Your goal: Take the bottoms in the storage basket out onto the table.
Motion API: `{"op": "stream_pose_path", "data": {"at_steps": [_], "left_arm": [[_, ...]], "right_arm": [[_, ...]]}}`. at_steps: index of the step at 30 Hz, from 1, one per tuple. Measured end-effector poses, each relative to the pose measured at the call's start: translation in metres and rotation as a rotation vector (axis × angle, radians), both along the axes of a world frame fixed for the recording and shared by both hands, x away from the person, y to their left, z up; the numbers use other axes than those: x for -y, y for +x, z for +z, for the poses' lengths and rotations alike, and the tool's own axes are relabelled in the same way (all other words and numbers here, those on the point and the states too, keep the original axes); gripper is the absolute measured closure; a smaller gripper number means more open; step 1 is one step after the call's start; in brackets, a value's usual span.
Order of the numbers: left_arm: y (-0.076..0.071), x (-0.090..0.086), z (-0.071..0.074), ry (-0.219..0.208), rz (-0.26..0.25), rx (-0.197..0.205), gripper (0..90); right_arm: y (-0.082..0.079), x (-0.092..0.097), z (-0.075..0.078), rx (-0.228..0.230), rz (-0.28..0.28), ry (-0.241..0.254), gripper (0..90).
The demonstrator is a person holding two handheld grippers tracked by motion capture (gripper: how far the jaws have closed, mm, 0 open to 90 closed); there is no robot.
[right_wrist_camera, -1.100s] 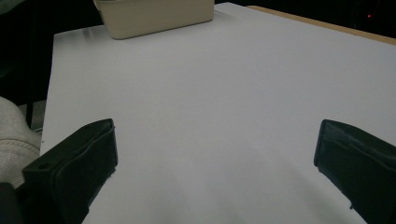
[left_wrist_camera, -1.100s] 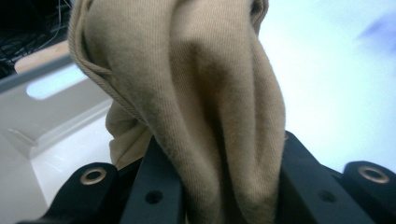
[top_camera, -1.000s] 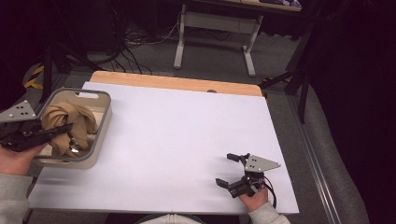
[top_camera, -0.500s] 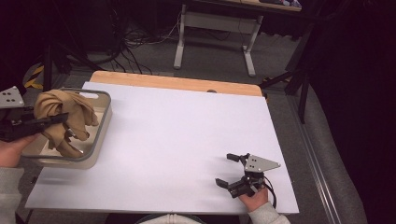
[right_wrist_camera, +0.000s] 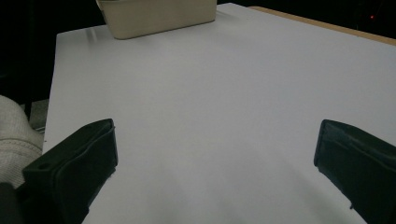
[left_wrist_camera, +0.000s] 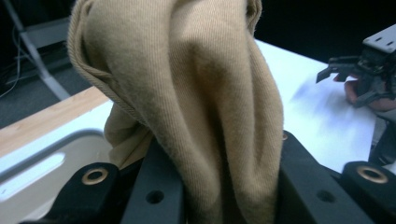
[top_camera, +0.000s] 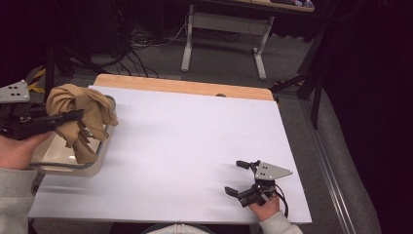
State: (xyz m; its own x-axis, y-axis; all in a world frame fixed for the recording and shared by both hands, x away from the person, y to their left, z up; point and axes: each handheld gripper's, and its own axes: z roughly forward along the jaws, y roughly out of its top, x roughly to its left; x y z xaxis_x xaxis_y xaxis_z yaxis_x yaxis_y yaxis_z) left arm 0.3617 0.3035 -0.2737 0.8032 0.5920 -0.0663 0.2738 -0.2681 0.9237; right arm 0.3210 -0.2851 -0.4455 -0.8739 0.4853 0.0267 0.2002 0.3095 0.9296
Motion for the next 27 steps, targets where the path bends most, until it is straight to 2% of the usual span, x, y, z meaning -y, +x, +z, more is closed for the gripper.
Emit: {"op": "stream_pose_path", "data": {"at_steps": [8,17,27], "left_arm": [[0.013,0.032,-0.001,-0.058,-0.077,0.004,78.7],[0.027,0.079,-0.012,-0.058,-0.166,-0.022,78.6],[0.038,0.127,-0.029,-0.086,-0.243,-0.066,78.6]], "right_arm": [[0.000,0.000,0.000,0.002,0.001,0.001,0.2],[0.000,0.000,0.000,0.003,0.004,0.003,0.2],[0.000,0.000,0.000,0.005,0.004,0.003,0.3]]}}
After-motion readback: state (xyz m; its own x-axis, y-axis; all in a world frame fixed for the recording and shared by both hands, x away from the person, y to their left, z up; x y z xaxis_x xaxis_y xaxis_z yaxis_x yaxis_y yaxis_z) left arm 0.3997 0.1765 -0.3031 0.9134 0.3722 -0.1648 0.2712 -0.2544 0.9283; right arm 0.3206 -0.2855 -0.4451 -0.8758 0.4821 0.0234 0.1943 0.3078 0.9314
